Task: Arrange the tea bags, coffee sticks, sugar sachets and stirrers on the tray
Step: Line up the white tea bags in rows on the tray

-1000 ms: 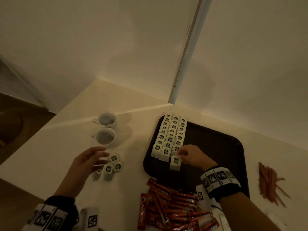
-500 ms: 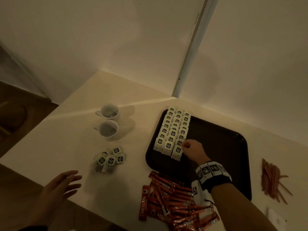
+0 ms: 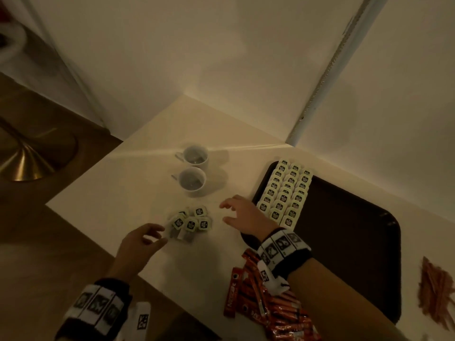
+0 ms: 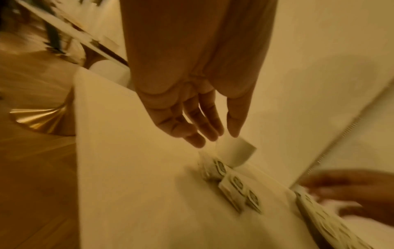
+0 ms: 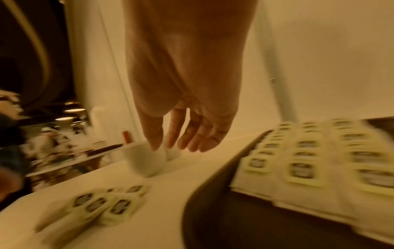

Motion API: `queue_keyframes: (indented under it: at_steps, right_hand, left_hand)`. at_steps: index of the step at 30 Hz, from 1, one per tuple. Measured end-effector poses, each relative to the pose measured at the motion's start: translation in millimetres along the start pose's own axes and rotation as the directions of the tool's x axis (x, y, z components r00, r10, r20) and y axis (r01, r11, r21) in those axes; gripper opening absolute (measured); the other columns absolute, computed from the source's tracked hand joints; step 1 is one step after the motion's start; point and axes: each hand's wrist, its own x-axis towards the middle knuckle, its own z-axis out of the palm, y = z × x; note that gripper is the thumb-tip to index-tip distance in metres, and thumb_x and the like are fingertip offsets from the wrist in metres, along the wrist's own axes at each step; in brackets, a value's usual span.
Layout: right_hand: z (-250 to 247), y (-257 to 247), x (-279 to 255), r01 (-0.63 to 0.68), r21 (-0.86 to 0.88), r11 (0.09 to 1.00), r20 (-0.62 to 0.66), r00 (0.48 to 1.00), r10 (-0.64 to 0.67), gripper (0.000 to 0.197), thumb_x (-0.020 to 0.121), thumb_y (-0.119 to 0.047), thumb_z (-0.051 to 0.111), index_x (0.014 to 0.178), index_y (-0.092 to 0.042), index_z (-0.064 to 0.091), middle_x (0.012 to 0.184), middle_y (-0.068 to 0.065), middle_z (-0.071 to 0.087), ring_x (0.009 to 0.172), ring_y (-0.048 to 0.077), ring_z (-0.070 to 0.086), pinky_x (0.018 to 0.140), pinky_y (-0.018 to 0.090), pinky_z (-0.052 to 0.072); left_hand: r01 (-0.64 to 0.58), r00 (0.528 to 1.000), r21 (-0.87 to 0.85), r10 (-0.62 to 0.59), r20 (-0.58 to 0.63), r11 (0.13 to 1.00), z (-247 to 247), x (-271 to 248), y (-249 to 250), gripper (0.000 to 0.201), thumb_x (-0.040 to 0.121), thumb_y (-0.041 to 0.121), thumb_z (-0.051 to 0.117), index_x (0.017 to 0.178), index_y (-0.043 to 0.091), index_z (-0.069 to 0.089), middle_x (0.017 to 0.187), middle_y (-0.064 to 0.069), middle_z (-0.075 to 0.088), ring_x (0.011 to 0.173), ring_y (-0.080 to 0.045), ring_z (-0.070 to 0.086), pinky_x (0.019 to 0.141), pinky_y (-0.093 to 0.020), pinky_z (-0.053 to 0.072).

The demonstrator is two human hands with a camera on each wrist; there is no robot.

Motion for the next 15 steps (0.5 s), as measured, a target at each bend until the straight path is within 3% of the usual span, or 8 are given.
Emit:
queue_keyframes:
  at_steps: [3, 7, 10, 15]
  right_hand:
    - [25, -19, 30, 0.097, -0.196, 0.976, 0.189, 0.98, -0.059, 0.049, 0.087, -0.016, 0.061, 0.133, -0.009, 0.046, 0.132, 0.011, 0.046, 0.122, 0.027, 0.042, 0.102, 0.034, 0.035]
    - [45, -25, 47, 0.094, -0.247, 0.964, 0.232, 0.972, -0.035, 0.068, 0.083, -0.021, 0.066, 0.143, -0.015, 0.033, 0.143, 0.008, 0.035, 0.127, 0.031, 0.035, 0.106, 0.043, 0.035]
    - [53, -25, 50, 0.095, -0.329, 0.939, 0.184, 0.982, -0.034, 0.065, 0.084, -0.015, 0.064, 0.142, -0.017, 0.034, 0.141, 0.006, 0.036, 0.124, 0.03, 0.035, 0.101, 0.043, 0.038]
    - [56, -24, 51, 0.052, -0.312, 0.949, 0.171, 0.985, 0.002, 0.042, 0.086, -0.015, 0.06, 0.125, -0.01, 0.046, 0.126, 0.012, 0.043, 0.114, 0.031, 0.041, 0.096, 0.043, 0.04]
  left_hand:
    - [-0.09, 0.996, 0.137, 0.091, 0.006, 0.986, 23, 18, 13, 0.024, 0.08, 0.023, 0.075, 0.1, 0.02, 0.062, 0.09, 0.0, 0.058, 0.069, -0.018, 0.051, 0.06, -0.022, 0.037]
    - [-0.08, 0.996, 0.311, 0.064, 0.059, 0.947, 54, 39, 21, 0.029, 0.088, 0.029, 0.062, 0.11, 0.011, 0.055, 0.105, -0.008, 0.055, 0.086, -0.022, 0.051, 0.074, -0.031, 0.04]
    - [-0.045, 0.998, 0.4, 0.02, 0.065, 0.915, 64, 46, 20, 0.031, 0.088, 0.028, 0.058, 0.113, 0.01, 0.05, 0.113, -0.011, 0.056, 0.098, -0.03, 0.056, 0.081, -0.039, 0.047]
    - [-0.044, 0.998, 0.455, 0.022, 0.053, 0.89, 66, 52, 17, 0.03, 0.088, 0.024, 0.06, 0.112, 0.01, 0.051, 0.115, -0.01, 0.056, 0.105, -0.029, 0.054, 0.084, -0.035, 0.044]
